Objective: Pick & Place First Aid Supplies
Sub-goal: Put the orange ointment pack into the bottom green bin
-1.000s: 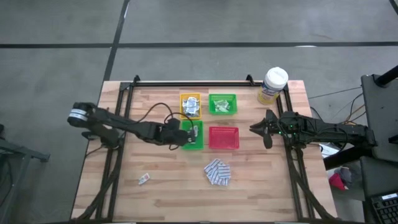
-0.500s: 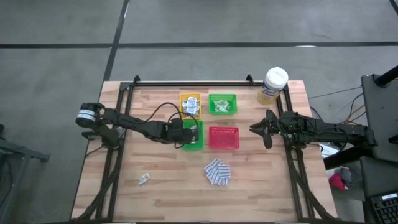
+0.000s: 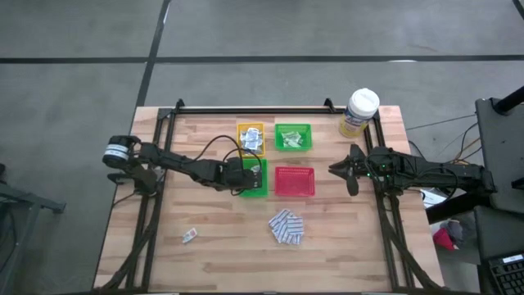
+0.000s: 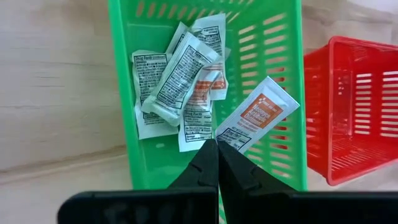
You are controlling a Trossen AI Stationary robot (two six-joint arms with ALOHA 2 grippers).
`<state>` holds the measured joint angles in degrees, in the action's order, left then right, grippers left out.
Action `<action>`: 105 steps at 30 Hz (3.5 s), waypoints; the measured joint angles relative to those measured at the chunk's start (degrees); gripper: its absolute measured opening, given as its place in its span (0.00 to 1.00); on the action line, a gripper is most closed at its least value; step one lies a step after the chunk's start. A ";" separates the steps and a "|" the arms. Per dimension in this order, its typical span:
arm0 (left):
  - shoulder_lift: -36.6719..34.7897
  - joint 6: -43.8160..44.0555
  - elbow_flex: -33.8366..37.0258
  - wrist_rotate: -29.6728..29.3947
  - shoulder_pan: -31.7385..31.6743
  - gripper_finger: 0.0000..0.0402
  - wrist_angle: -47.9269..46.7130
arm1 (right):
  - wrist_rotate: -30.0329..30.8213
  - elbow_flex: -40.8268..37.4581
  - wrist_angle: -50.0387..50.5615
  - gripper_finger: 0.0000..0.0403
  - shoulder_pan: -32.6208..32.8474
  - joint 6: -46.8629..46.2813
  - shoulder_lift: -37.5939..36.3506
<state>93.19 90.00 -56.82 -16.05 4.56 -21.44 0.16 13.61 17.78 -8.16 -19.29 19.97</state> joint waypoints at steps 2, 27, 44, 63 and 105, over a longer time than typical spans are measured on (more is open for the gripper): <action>0.01 0.00 0.00 0.00 0.00 0.00 0.01 | 0.00 0.00 0.00 0.17 0.02 0.00 0.00; -6.82 -18.49 0.00 7.53 -0.13 0.27 -0.03 | 0.00 0.00 0.00 0.18 0.00 -0.07 0.00; -17.68 -19.69 0.81 37.64 11.54 0.27 -9.96 | 0.00 0.00 0.02 0.21 0.00 -0.04 0.00; -17.52 -11.92 4.31 39.11 24.48 0.27 -31.10 | 0.00 0.00 0.02 0.18 0.02 -0.03 0.00; -16.90 -0.82 20.11 39.39 27.69 0.27 -19.43 | 0.00 0.00 0.00 0.20 0.01 -0.21 0.00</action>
<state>76.29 89.18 -36.71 23.33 32.25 -40.87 0.16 13.61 17.78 -8.15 -19.50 19.97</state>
